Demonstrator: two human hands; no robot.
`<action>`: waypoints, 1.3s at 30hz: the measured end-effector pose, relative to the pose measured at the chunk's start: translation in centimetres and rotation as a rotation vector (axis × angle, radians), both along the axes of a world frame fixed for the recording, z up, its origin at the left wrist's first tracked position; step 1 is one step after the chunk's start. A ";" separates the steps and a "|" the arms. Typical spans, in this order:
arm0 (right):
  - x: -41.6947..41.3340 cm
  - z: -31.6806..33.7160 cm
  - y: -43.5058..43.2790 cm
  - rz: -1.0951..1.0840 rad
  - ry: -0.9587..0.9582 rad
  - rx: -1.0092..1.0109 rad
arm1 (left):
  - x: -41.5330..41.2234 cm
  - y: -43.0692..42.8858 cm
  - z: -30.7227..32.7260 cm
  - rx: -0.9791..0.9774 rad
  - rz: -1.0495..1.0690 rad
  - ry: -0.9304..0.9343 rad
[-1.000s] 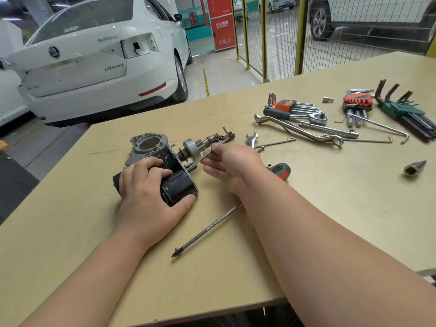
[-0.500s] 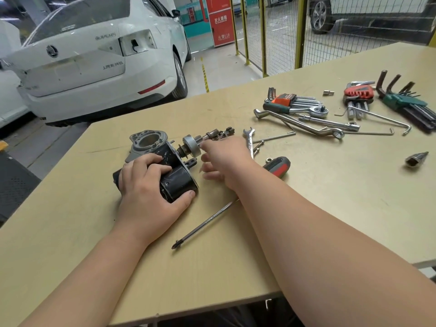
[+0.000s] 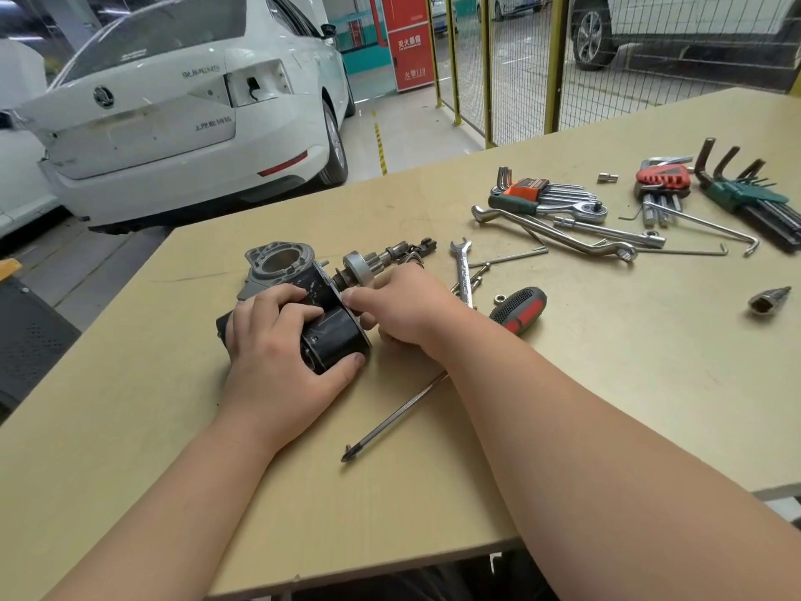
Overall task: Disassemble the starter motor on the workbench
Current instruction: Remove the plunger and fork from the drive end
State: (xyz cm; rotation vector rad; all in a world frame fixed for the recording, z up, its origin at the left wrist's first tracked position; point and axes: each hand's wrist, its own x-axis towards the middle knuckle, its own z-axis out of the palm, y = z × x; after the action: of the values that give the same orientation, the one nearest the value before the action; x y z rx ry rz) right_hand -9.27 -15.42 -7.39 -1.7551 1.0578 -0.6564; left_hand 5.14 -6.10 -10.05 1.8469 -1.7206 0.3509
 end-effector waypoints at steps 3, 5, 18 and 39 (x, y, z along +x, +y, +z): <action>-0.2 0.0 -0.4 0.019 -0.037 0.120 | 0.1 -0.1 -0.1 -0.019 -0.004 0.028; -0.3 0.0 -0.5 0.029 -0.039 0.149 | 0.2 -0.2 -0.1 -0.037 -0.017 0.039; 0.4 -0.2 -0.8 0.017 -0.056 0.115 | 0.0 -0.5 -0.3 -0.070 0.002 0.018; 0.1 -0.3 -0.7 0.065 0.080 -0.074 | -0.2 -0.4 -0.3 -0.065 0.022 -0.007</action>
State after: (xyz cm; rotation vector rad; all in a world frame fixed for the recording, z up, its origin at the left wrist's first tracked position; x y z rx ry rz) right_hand -9.18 -16.15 -7.70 -1.8856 1.0375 -0.5954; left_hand 4.98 -6.47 -10.34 1.8211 -1.6752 0.4176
